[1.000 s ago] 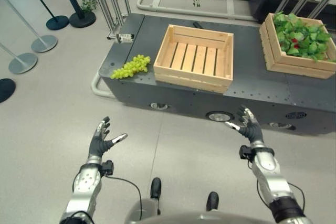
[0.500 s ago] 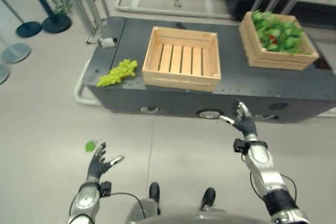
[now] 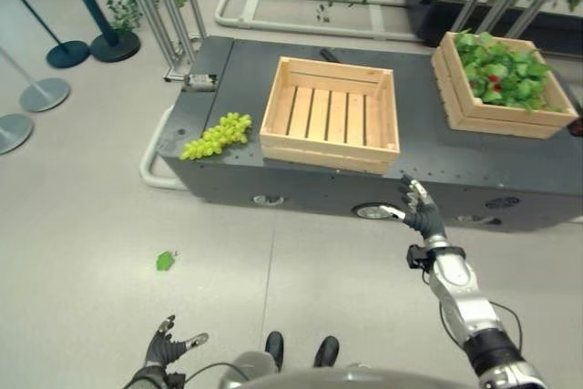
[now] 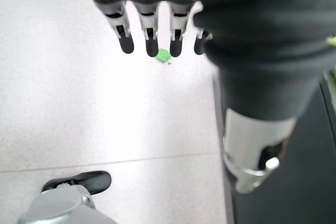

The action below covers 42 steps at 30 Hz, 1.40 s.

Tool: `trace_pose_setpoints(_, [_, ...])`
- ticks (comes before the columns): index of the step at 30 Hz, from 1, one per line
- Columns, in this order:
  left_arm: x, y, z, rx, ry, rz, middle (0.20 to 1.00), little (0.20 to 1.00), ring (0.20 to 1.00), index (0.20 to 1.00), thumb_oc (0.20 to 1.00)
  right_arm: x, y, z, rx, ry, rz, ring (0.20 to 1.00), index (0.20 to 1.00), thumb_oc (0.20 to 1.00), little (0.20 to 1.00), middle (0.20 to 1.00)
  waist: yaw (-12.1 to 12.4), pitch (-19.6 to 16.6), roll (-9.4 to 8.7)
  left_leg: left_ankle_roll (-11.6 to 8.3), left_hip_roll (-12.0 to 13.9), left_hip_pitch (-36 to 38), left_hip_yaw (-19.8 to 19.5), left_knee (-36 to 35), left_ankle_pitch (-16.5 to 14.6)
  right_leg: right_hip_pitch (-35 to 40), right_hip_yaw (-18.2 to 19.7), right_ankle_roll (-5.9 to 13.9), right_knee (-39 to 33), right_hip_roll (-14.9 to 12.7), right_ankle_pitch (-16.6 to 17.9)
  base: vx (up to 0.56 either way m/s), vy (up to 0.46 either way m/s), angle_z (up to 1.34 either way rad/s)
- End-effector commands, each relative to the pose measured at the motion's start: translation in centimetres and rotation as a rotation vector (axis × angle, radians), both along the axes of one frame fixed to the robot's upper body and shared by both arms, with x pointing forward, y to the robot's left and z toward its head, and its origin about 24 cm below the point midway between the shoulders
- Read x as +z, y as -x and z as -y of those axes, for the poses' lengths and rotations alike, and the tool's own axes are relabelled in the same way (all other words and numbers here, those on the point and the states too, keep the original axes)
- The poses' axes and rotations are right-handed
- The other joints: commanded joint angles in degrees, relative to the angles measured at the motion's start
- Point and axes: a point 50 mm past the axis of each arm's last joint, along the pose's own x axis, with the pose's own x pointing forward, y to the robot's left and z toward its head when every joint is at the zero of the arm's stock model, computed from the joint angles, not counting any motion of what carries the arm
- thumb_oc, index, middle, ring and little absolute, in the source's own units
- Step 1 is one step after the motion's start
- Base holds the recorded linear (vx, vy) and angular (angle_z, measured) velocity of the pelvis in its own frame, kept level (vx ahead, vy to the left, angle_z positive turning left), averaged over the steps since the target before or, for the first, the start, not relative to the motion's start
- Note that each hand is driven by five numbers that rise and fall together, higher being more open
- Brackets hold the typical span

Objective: Pick up the fruits from the basket on one side to the basket on the other side

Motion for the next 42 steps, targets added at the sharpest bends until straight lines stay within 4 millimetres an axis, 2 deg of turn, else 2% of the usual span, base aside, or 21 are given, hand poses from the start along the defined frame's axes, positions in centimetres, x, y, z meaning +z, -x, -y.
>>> trace_pose_setpoints(1, [0.6,-2.0,0.3,-0.083,-0.036,0.051,1.0,1.0,1.0,1.0,1.0,3.3,-0.3,1.2,-0.002,0.015,0.165,1.0,1.0,1.0,1.0,1.0,0.5,-0.1,0.52,-7.22,3.8,-1.0,1.3,14.9,11.3,1.7,-1.0,5.56,2.7,-5.3,1.9,0.15,-0.065,0.34])
trace_pose_setpoints(2, [0.8,-1.9,0.0,-0.064,-0.044,0.062,1.0,1.0,1.0,1.0,1.0,3.3,0.0,1.7,-0.009,0.024,0.161,1.0,1.0,1.0,1.0,1.0,1.2,1.1,-0.11,-8.58,4.5,-4.8,2.5,21.0,12.8,3.7,-1.3,4.78,2.4,-6.1,1.1,0.15,-0.071,0.28])
trace_pose_setpoints(3, [0.8,-1.9,0.0,-0.064,-0.044,0.062,1.0,1.0,1.0,1.0,1.0,3.3,0.0,1.7,-0.009,0.024,0.16,1.0,1.0,1.0,1.0,1.0,1.4,1.2,0.18,-8.71,4.9,-4.9,2.4,21.7,12.3,3.8,-1.2,4.69,2.4,-5.7,1.0,0.2,-0.065,0.1])
trace_pose_setpoints(4, [0.8,-1.7,-0.3,-0.033,-0.047,0.065,1.0,1.0,1.0,1.0,1.0,3.5,0.2,2.1,-0.025,0.031,0.161,1.0,1.0,1.0,1.0,1.0,1.6,1.6,-0.34,-7.69,7.8,-7.4,4.7,20.7,12.1,5.2,-1.8,4.97,1.3,-6.1,1.1,0.1,-0.022,0.05])
trace_pose_setpoints(5, [0.8,-1.7,-0.3,-0.033,-0.047,0.065,1.0,1.0,1.0,1.0,1.0,3.5,0.2,2.1,-0.025,0.031,0.161,1.0,1.0,1.0,1.0,1.0,1.7,1.6,-0.34,-7.7,7.8,-7.4,4.7,20.7,12.1,5.3,-1.7,4.97,1.2,-6.1,1.2,0.22,0.02,0.05])
trace_pose_setpoints(6, [0.7,-1.3,-0.4,-0.015,-0.043,0.058,1.0,1.0,1.0,1.0,1.0,3.3,0.2,2.3,-0.039,0.02,0.158,1.0,1.0,1.0,1.0,1.0,2.1,1.4,-0.69,-6.14,10.1,-7.0,5.4,14.5,10.5,6.1,-2.2,5.94,0.2,-6.3,1.3,0.12,0.039,0.01])
trace_pose_setpoints(7, [0.7,-1.3,-0.4,-0.015,-0.043,0.058,1.0,1.0,1.0,1.0,1.0,3.3,0.2,2.3,-0.039,0.02,0.158,1.0,1.0,1.0,1.0,1.0,2.1,1.4,-0.74,-6.13,10.0,-6.8,5.5,14.3,10.6,6.1,-2.1,5.96,0.2,-6.3,1.4,0.26,0.123,-0.07])
trace_pose_setpoints(8, [0.5,-0.9,-0.4,-0.011,-0.048,0.041,1.0,1.0,1.0,1.0,1.0,3.3,0.2,2.2,-0.038,0.027,0.155,1.0,1.0,1.0,1.0,1.0,2.6,0.7,-0.8,-4.78,9.9,-5.6,3.6,4.1,8.3,5.9,-1.2,7.07,-0.4,-6.4,1.6,0.14,0.084,-0.11])
trace_pose_setpoints(9, [0.5,-0.9,-0.4,-0.011,-0.048,0.042,1.0,1.0,1.0,1.0,1.0,3.3,0.2,2.2,-0.038,0.027,0.155,1.0,1.0,1.0,1.0,1.0,2.6,0.8,-0.85,-4.77,9.9,-5.3,3.7,3.8,8.5,6.0,-1.1,7.09,-0.4,-6.4,1.6,0.18,0.12,-0.11])
trace_pose_setpoints(10, [0.5,-0.9,-0.4,-0.008,-0.05,0.038,1.0,1.0,1.0,1.0,1.0,3.3,0.2,2.2,-0.034,0.029,0.154,1.0,1.0,1.0,1.0,1.0,2.7,0.6,-1.02,-4.43,9.5,-5.0,1.9,0.7,8.2,5.9,-0.5,7.41,-0.6,-6.5,1.8,0.08,0.088,-0.12])
trace_pose_setpoints(11, [0.3,-0.8,-0.3,-0.006,-0.052,0.03,1.0,1.0,1.0,1.0,1.0,3.2,-0.1,2.0,-0.026,0.033,0.15,1.0,1.0,1.0,1.0,1.0,2.9,0.4,-1.1,-4.65,10.1,-5.1,-0.4,-2.2,9.0,5.8,0.2,7.78,-0.7,-6.6,1.9,0.09,0.12,-0.2])
trace_pose_setpoints(12, [0.3,-0.7,-0.3,-0.012,-0.053,0.022,1.0,1.0,1.0,1.0,1.0,3.2,-0.1,2.1,-0.036,0.037,0.15,1.0,1.0,1.0,1.0,1.0,2.9,0.8,-1.23,-5.61,10.7,-6.9,-1.3,-1.2,11.2,6.3,0.5,8.03,-0.9,-6.8,2.0,0.04,0.122,-0.22])
trace_pose_setpoints(14, [0.4,-0.9,-0.5,-0.012,-0.057,0.028,1.0,1.0,1.0,1.0,1.0,3.2,-0.2,2.0,-0.032,0.036,0.15,1.0,1.0,1.0,1.0,1.0,2.4,1.0,-1.26,-5.46,10.6,-5.7,-1.2,0.3,10.1,6.0,1.1,8.0,-0.9,-6.9,2.4,0.02,0.111,-0.1])
trace_pose_setpoints(15, [0.4,-0.7,-0.7,-0.008,-0.053,0.021,1.0,1.0,1.0,1.0,1.0,3.2,-0.4,1.4,-0.01,0.026,0.15,1.0,1.0,1.0,1.0,1.0,2.1,0.0,-0.86,-4.53,10.9,-2.3,0.2,-5.7,9.2,5.3,1.5,8.44,-1.6,-6.6,4.0,0.01,0.215,0.07])
trace_pose_setpoints(16, [0.3,-1.0,-0.7,-0.018,-0.054,0.007,1.0,1.0,1.0,1.0,1.0,2.9,-0.2,1.6,-0.031,0.022,0.142,1.0,1.0,1.0,1.0,1.0,1.7,-1.1,-1.1,-4.37,10.1,-0.5,1.2,-9.7,9.6,4.3,1.4,8.9,-2.6,-6.7,5.3,0.0,0.279,0.02])
trace_pose_setpoints(17, [0.4,-1.2,-0.7,-0.028,-0.058,0.011,1.0,1.0,1.0,1.0,1.0,2.8,-0.2,1.5,-0.034,0.017,0.141,1.0,1.0,1.0,1.0,1.0,1.5,-1.5,-1.34,-4.01,9.6,0.2,1.4,-10.7,9.5,3.5,1.7,9.39,-2.9,-7.0,6.0,-0.03,0.168,0.03])
trace_pose_setpoints(19, [0.5,-1.5,-0.8,-0.031,-0.062,0.023,1.0,1.0,1.0,1.0,1.0,2.7,-0.2,1.3,-0.032,0.008,0.139,1.0,1.0,1.0,1.0,1.0,1.4,-1.8,-1.61,-3.66,9.2,0.5,1.8,-11.0,9.3,2.7,2.3,9.81,-2.9,-7.4,6.5,-0.04,0.159,-0.14])
trace_pose_setpoints(21, [1.1,-2.7,-0.9,-0.032,-0.068,0.067,1.0,1.0,1.0,1.0,1.0,2.3,-0.5,0.6,-0.019,-0.006,0.126,1.0,1.0,1.0,1.0,1.0,1.3,-1.8,-2.26,-2.15,8.2,0.6,2.4,-10.9,8.3,0.9,3.5,10.74,-2.9,-8.2,8.0,-0.06,0.202,-0.13])
trace_pose_setpoints(24, [1.7,-3.8,-0.8,-0.048,-0.073,0.111,1.0,1.0,1.0,1.0,1.0,2.0,-0.7,0.2,-0.032,-0.037,0.12,1.0,1.0,1.0,1.0,1.0,1.3,-2.0,-2.65,-1.48,7.3,0.8,2.8,-11.6,8.0,-0.2,4.3,11.05,-2.9,-8.4,8.8,-0.03,0.118,-0.14])
trace_pose_setpoints(32, [2.3,-3.9,-1.3,-0.047,-0.092,0.135,1.0,1.0,1.0,1.0,1.0,1.4,-0.8,-0.5,-0.019,-0.055,0.097,1.0,1.0,1.0,1.0,1.0,1.1,-2.4,-3.22,-0.35,6.2,1.1,4.0,-11.0,6.8,-1.2,5.5,11.48,-2.9,-8.3,9.7,0.0,0.076,-0.11])
trace_pose_setpoints(42, [1.9,-3.5,-1.2,-0.055,-0.089,0.113,1.0,1.0,1.0,1.0,1.0,0.4,-0.5,-0.8,-0.015,-0.065,0.06,1.0,1.0,1.0,1.0,1.0,0.7,-2.8,-3.1,-0.24,6.2,1.8,4.7,-10.7,6.7,-0.9,5.0,11.04,-2.9,-7.6,9.3,0.0,0.004,-0.03])
